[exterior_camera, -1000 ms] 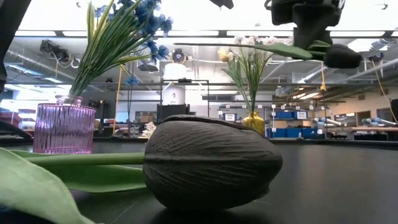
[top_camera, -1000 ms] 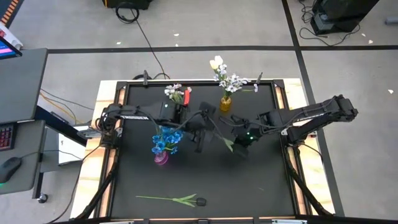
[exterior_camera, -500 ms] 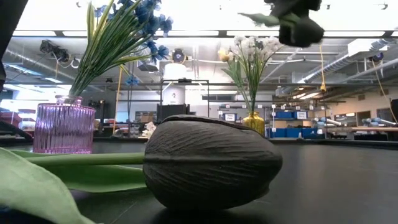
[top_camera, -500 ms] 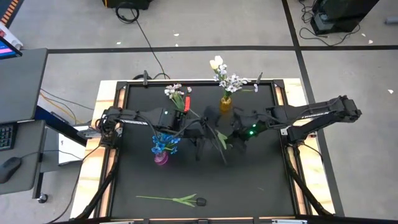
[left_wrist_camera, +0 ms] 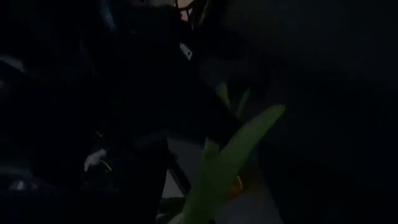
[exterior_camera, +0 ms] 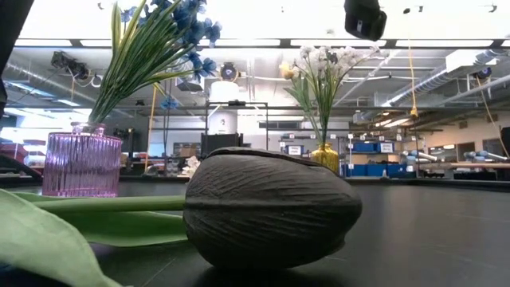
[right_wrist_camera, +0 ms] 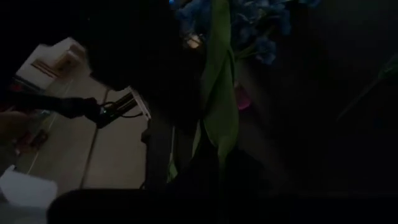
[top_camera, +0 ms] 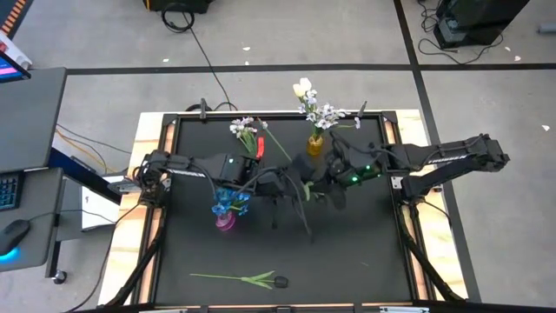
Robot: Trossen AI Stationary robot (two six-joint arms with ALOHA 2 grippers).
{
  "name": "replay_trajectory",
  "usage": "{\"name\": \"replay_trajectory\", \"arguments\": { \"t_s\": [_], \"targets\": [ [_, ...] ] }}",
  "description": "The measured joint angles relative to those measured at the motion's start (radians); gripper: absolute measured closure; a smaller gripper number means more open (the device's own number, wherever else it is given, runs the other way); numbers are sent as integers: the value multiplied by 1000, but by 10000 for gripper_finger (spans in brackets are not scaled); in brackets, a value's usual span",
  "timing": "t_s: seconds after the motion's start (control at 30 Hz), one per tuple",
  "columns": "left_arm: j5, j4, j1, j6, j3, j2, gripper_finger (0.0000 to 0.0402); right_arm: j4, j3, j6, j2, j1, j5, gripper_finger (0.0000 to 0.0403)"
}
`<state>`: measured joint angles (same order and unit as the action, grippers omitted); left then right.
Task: Sort flowers into vase by color
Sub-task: Put the right black tulip into the violet vase
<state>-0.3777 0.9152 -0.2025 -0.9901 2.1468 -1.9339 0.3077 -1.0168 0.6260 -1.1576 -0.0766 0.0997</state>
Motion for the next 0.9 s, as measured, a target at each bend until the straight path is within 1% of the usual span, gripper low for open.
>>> {"name": "replay_trajectory", "arguments": {
  "t_s": [0.07, 0.13, 0.2, 0.27, 0.47, 0.67, 0.77, 0.9],
  "targets": [
    [-29, -4, -9, -32, 0, 0, 141, 0, 0, -1, 0, 4, -4, 376],
    [-89, -3, -20, -72, 0, 0, 144, 0, 0, -1, 0, 8, -2, 376],
    [-153, -3, -28, -119, 0, 0, 153, 0, 0, -1, 0, 8, 3, 376],
    [-195, 1, -33, -161, 0, 0, 166, 1, 0, -1, 0, 8, 5, 376],
    [-205, 21, -32, -276, 0, 1, 198, 0, 0, -1, 0, 8, 6, 376],
    [-219, 15, -32, -345, 1, -23, 205, 0, 0, 0, 0, 8, 6, 376],
    [-240, 13, -32, -378, 1, -43, 205, -2, 0, 8, -1, 8, 7, 376],
    [-317, 5, -32, -393, 0, -63, 205, -7, 0, 20, -1, 8, 9, 376]
  ]
}}
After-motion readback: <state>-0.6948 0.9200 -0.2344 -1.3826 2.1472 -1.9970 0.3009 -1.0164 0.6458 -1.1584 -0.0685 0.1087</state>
